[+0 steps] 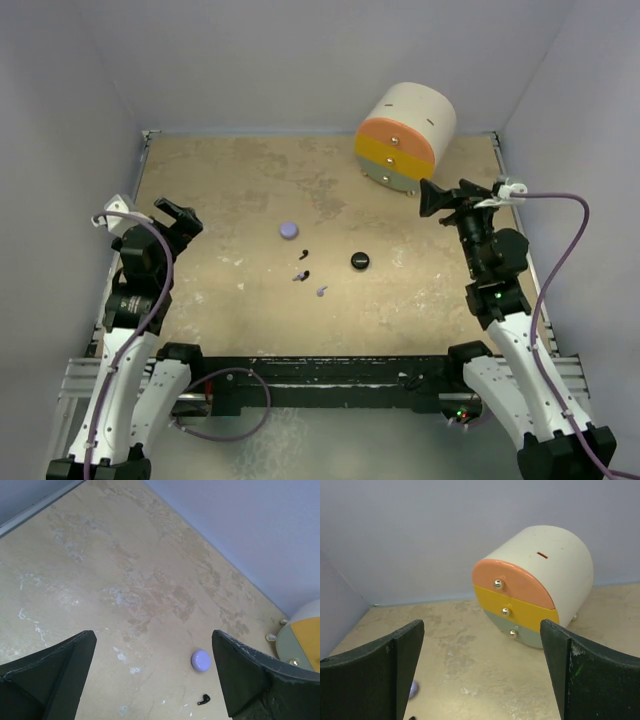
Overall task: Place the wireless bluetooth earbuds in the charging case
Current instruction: Pick up the charging case at the center of the board.
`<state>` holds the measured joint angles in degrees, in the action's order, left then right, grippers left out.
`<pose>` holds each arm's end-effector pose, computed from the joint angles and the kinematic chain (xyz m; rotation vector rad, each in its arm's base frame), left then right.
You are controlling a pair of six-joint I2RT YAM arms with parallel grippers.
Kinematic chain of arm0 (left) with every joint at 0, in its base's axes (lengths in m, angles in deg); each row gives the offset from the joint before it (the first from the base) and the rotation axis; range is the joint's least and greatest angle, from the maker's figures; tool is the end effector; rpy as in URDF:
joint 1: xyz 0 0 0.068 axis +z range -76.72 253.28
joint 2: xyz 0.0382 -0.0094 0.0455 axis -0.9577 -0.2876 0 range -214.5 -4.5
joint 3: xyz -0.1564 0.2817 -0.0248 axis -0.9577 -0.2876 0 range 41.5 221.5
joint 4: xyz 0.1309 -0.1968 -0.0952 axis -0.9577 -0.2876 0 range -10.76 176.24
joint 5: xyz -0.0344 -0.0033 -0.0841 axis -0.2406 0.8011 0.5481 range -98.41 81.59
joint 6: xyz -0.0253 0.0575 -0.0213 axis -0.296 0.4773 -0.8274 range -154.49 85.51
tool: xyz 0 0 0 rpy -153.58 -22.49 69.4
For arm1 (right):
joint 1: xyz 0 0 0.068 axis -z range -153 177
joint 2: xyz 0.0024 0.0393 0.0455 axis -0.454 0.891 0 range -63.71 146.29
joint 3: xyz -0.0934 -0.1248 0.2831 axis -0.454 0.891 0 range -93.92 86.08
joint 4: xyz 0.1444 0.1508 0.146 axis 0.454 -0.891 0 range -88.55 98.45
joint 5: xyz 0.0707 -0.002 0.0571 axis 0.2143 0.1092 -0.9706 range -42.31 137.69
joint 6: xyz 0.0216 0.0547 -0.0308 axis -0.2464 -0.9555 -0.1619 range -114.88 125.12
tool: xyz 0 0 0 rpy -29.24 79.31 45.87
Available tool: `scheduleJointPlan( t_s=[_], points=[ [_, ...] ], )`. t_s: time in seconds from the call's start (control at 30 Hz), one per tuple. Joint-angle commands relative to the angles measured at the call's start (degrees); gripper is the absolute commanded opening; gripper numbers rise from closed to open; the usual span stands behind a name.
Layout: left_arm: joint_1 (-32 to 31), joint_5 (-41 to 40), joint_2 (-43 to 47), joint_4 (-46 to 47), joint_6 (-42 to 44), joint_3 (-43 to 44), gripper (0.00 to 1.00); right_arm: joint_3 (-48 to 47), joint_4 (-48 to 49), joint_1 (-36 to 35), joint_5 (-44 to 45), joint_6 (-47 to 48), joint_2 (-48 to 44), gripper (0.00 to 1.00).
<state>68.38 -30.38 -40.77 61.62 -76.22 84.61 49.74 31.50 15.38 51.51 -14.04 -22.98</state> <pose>0.1126 0.0100 0.3507 -0.8306 1.6674 -0.2038 0.1400 0.0253 0.4016 0.1407 1.2492 0.4238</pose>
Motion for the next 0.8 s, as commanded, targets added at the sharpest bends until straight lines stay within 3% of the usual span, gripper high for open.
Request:
scheduleJointPlan(
  t_s=[0.0, 0.17, 0.4, 0.57, 0.77],
  points=[
    [-0.11, 2.71, 3.02, 4.11, 2.83, -0.16, 1.0, 2.69, 7.81, -0.25, -3.84, -5.5, -1.47, 1.0],
    [-0.12, 3.77, 4.68, 1.81, 2.09, -0.05, 1.0, 2.98, 13.61, -0.25, -7.2, -2.88, 1.53, 1.0],
    [-0.11, 6.9, 4.89, 7.09, -2.2, -3.19, 1.0, -0.64, 7.63, -0.25, -6.2, 0.58, 6.66, 1.0],
    [-0.11, 15.2, 1.86, 10.94, -2.31, -3.57, 1.0, -1.54, 3.61, -0.69, -7.74, 1.07, 8.49, 1.0],
    [-0.1, 12.75, 4.45, 10.86, -0.3, -6.59, 1.0, -1.34, 4.02, -6.84, -6.22, 2.45, 15.21, 1.0]
  ],
)
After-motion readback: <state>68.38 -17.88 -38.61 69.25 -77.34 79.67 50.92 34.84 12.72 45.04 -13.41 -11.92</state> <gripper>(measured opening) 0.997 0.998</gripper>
